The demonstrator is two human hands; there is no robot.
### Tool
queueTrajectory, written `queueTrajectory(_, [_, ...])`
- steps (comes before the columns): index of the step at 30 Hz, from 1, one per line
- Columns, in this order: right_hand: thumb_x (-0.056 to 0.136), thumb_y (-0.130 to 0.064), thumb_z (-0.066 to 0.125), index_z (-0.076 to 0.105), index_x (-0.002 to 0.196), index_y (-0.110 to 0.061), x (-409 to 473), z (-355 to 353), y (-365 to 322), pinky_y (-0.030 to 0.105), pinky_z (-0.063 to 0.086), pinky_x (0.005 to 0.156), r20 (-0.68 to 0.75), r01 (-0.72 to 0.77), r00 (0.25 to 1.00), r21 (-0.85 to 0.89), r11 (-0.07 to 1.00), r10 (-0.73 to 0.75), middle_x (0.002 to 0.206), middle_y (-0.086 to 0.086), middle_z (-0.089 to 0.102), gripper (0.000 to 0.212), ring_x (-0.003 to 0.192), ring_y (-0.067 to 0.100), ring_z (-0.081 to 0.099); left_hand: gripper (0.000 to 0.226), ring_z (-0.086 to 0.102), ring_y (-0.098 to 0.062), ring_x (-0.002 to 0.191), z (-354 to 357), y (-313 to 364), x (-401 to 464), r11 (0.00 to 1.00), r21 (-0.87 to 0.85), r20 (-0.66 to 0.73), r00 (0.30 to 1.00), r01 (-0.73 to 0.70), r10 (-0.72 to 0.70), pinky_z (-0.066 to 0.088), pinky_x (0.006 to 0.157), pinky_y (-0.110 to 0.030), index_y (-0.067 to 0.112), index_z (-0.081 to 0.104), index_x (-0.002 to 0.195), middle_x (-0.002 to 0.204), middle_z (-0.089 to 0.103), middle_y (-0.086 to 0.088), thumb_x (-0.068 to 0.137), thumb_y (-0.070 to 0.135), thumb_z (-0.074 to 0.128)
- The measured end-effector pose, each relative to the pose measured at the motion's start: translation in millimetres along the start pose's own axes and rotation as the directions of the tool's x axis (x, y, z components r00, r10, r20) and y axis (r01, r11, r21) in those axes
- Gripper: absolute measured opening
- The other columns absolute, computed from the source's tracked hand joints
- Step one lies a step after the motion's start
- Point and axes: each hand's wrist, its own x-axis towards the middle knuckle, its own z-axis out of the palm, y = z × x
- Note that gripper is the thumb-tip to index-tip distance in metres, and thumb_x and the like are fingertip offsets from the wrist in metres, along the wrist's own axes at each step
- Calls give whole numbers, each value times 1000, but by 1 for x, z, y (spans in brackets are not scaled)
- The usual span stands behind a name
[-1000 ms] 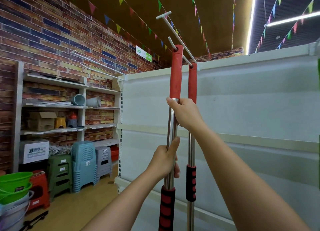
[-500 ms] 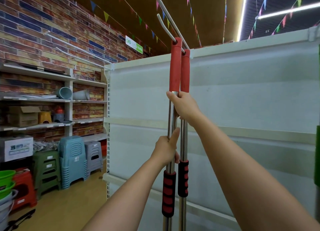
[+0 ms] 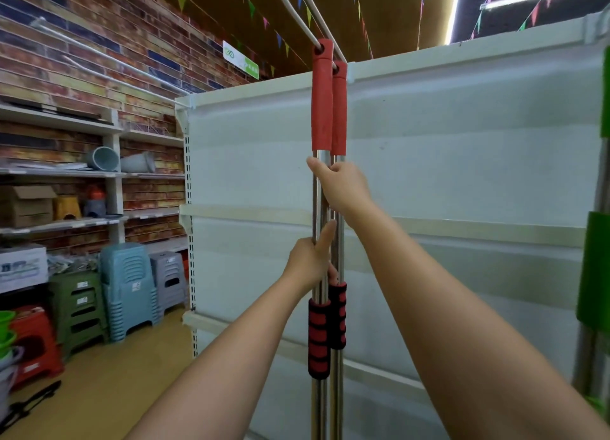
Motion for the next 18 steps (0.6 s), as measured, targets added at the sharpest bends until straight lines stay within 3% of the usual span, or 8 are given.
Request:
queueTrajectory(3, [88, -38, 52, 39, 59, -17, -20, 5, 11, 30, 36, 56, -32, -19, 999, 62, 998, 21, 57, -2, 42, 38, 53, 15, 42, 62, 64, -26, 61, 0, 5, -5, 1000, -4, -32, 999, 4, -4, 52, 83, -43, 7, 53, 75, 58, 65, -12, 87, 63, 30])
queueTrajectory(5, [88, -34, 52, 52, 75, -14, -36, 6, 26, 33, 45, 65, -25, -61, 998, 138, 989, 65, 69, 0, 52, 24, 67, 17, 52, 50, 65, -30, 68, 2, 5, -8, 1000, 19, -74, 997, -3, 4, 54, 75, -41, 5, 52, 89, 68, 66, -13, 90, 53, 35])
queueTrajectory(9, [90, -24, 50, 55, 86, -11, -71, -2, 59, 34, 45, 73, -40, -146, 987, 212, 966, 158, 79, 0, 57, 14, 78, 18, 56, 42, 57, -20, 71, 8, -22, -26, 981, 178, -67, 995, 83, -72, 42, 58, -30, 12, 43, 96, 90, 61, -8, 87, 53, 45])
queueTrajectory(12, [90, -22, 48, 54, 85, -13, -103, -13, 72, 31, 45, 70, -36, -196, 978, 183, 963, 206, 76, 0, 57, 12, 71, 15, 56, 58, 58, -30, 99, 16, -49, -52, 928, 297, -77, 975, 223, -210, 46, 78, -36, 7, 44, 113, 115, 60, -13, 85, 58, 44])
queueTrajectory(14, [89, -21, 48, 54, 82, -12, -125, -23, 76, 35, 46, 73, -34, -221, 973, 147, 964, 228, 78, 3, 58, 13, 77, 19, 57, 70, 56, -34, 111, 24, -60, -66, 898, 306, -132, 949, 315, -288, 45, 89, -39, 3, 42, 123, 123, 57, -16, 85, 62, 41])
queueTrajectory(18, [88, -22, 50, 59, 85, -3, -174, -45, 79, 46, 48, 85, -94, -303, 945, 97, 948, 312, 84, 13, 62, 21, 85, 32, 60, 69, 49, -39, 120, 46, -62, -104, 881, 100, -193, 878, 462, -438, 41, 97, -43, 1, 38, 128, 135, 45, -20, 85, 53, 48])
